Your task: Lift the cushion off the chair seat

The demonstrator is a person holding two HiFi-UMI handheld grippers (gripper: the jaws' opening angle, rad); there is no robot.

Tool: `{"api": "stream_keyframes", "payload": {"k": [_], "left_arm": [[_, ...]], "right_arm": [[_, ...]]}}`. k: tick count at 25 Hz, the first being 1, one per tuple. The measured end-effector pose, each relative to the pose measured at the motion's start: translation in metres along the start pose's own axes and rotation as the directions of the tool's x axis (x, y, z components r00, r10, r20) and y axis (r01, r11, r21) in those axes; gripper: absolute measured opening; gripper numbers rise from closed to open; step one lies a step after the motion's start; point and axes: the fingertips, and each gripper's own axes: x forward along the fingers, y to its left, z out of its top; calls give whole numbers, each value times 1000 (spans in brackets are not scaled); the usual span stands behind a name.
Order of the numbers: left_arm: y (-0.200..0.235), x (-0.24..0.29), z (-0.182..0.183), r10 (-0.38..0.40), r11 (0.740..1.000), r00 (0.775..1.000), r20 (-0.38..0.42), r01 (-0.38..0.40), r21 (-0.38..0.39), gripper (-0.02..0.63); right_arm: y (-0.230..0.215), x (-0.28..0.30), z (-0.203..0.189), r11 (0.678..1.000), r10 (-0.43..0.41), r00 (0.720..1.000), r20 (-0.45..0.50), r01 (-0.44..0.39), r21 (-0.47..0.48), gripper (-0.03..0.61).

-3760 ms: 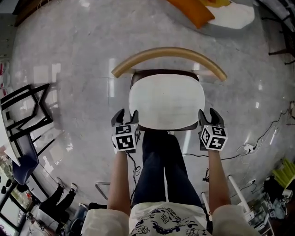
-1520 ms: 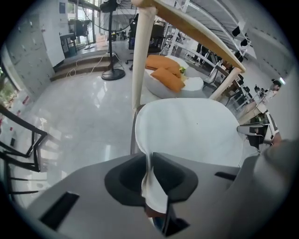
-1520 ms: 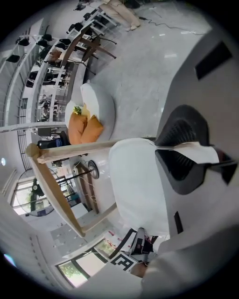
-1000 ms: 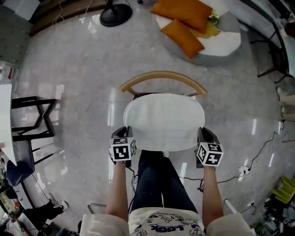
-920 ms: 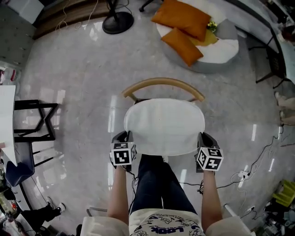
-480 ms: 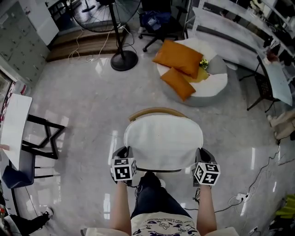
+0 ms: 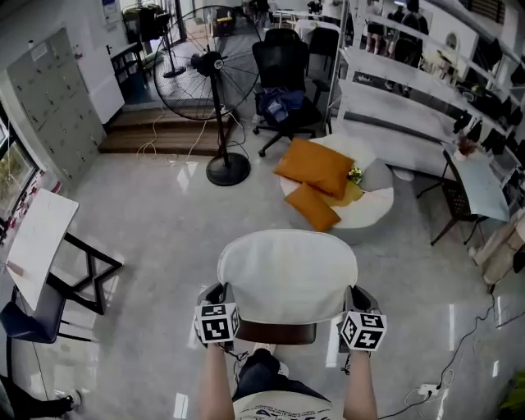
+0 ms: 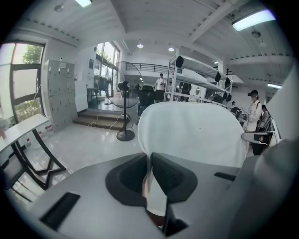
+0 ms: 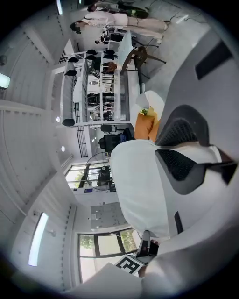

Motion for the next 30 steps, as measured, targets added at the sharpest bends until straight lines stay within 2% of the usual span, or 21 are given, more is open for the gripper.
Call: {"api": "stream_keyframes", "payload": {"k": [8, 18, 30], "left_arm": [[-13, -69, 47, 11, 1000, 992, 130, -11, -3, 51], [-7, -135, 106, 27, 999, 958, 285, -39, 37, 51], [7, -174, 134, 33, 998, 931, 364, -53, 44, 51]], "right_arm": [[7, -58, 61, 1000, 10, 991, 136, -6, -28, 43], [28, -102, 122, 999, 31, 956, 293, -21, -39, 44], [51, -121, 154, 998, 51, 926, 373, -32, -56, 44]]}}
